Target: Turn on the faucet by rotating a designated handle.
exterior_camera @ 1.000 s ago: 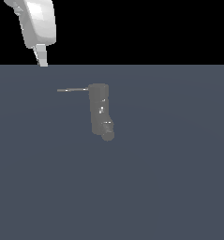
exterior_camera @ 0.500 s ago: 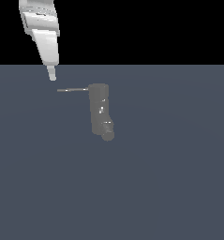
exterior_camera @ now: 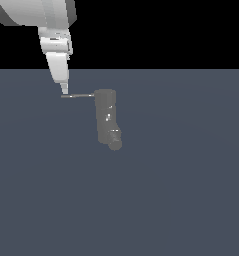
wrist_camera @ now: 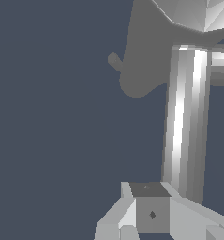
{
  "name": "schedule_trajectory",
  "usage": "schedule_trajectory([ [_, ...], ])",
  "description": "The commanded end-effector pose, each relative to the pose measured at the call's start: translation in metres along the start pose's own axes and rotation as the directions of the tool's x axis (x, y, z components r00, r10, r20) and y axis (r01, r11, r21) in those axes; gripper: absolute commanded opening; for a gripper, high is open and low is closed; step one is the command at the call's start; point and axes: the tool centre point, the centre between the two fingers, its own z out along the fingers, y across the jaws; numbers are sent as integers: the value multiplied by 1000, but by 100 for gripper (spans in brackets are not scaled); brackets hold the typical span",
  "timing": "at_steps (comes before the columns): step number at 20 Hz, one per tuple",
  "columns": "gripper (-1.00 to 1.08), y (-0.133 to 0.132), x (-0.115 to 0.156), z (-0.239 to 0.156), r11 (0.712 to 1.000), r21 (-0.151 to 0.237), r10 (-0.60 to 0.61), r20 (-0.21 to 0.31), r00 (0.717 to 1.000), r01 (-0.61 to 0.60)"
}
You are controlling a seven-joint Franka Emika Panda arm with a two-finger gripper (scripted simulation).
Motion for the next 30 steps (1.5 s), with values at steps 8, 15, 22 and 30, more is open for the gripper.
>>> schedule_trajectory([
  [8,-100,-21,11,13,998,0,69,0,998,-69],
  [15,-100,-22,11,14,997,0,72,1,997,-72],
  [22,-100,-5,11,14,997,0,72,1,997,-72],
  [30,-100,16,10,14,997,0,72,1,997,-72],
])
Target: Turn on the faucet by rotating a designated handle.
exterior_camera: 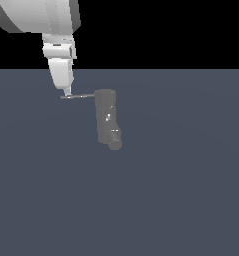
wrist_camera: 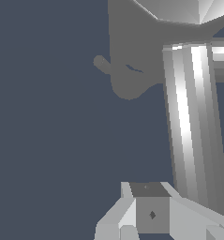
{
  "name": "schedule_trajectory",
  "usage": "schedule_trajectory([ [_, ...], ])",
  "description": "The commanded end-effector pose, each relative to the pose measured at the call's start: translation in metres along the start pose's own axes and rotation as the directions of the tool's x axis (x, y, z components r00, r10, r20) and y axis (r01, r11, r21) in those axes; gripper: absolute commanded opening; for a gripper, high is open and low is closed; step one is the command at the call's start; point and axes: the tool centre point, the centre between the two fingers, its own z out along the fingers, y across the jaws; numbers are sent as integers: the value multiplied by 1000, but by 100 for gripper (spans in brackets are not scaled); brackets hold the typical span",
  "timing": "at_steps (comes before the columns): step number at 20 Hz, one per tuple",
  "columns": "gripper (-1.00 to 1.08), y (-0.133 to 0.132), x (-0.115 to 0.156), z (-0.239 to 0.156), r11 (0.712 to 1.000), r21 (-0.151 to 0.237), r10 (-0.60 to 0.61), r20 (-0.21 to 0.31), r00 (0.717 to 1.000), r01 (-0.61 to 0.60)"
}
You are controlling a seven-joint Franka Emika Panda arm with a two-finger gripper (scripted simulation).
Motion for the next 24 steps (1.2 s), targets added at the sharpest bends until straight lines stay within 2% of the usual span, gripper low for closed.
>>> schedule_trajectory([
  [1,-100,8,1,0,1000,-3,2,-1,1000,-2],
  [24,-100,70,3,0,1000,-3,2,-1,1000,-2],
])
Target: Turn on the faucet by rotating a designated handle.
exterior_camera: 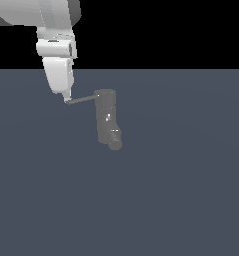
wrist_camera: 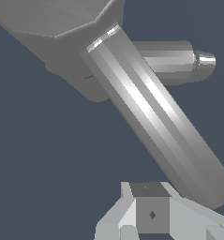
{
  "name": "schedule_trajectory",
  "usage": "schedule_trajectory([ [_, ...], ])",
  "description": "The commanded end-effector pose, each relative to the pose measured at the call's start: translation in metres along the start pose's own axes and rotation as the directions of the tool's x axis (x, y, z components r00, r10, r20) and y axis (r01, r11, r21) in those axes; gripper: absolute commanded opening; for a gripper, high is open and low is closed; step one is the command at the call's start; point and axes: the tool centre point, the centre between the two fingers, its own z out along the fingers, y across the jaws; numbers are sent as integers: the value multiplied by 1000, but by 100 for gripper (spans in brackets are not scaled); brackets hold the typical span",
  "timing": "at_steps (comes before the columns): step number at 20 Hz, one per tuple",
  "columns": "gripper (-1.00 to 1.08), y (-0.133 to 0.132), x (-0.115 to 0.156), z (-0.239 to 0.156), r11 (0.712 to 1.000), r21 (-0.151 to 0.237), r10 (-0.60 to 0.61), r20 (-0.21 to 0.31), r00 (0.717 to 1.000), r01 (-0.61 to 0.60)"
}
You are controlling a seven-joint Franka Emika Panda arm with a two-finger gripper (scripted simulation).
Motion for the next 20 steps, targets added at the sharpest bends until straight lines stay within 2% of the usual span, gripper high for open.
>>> schedule_trajectory([
  [1,-100,0,0,0,1000,0,0,0,1000,0],
  [20,-100,49,47,0,1000,-2,-2,0,1000,2],
])
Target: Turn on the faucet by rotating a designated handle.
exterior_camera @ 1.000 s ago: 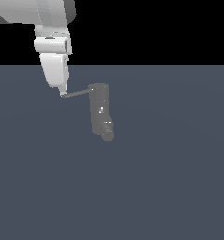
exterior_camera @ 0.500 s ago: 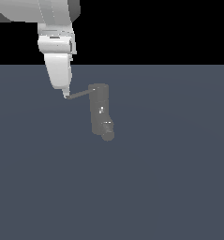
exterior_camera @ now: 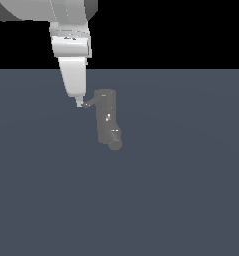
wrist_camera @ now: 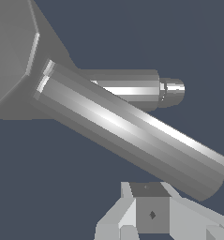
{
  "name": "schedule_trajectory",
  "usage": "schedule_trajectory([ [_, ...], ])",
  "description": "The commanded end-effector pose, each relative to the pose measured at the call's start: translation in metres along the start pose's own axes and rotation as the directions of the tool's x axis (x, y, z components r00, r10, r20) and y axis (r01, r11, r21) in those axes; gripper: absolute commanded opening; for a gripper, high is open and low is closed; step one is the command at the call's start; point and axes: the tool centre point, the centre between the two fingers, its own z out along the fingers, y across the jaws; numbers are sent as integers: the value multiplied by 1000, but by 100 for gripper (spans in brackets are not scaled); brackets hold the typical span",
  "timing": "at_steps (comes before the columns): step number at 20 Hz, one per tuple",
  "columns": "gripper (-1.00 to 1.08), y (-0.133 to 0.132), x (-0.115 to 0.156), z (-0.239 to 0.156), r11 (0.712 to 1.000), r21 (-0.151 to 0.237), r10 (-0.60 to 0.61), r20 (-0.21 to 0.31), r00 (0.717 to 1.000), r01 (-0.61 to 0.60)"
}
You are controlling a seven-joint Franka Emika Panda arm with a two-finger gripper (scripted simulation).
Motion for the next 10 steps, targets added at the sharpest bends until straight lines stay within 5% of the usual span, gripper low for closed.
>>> schedule_trajectory([
  [1,-100,8,13,0,1000,-3,10,-2,1000,-10],
  [10,-100,33,36,-1,1000,-3,9,-2,1000,-9],
])
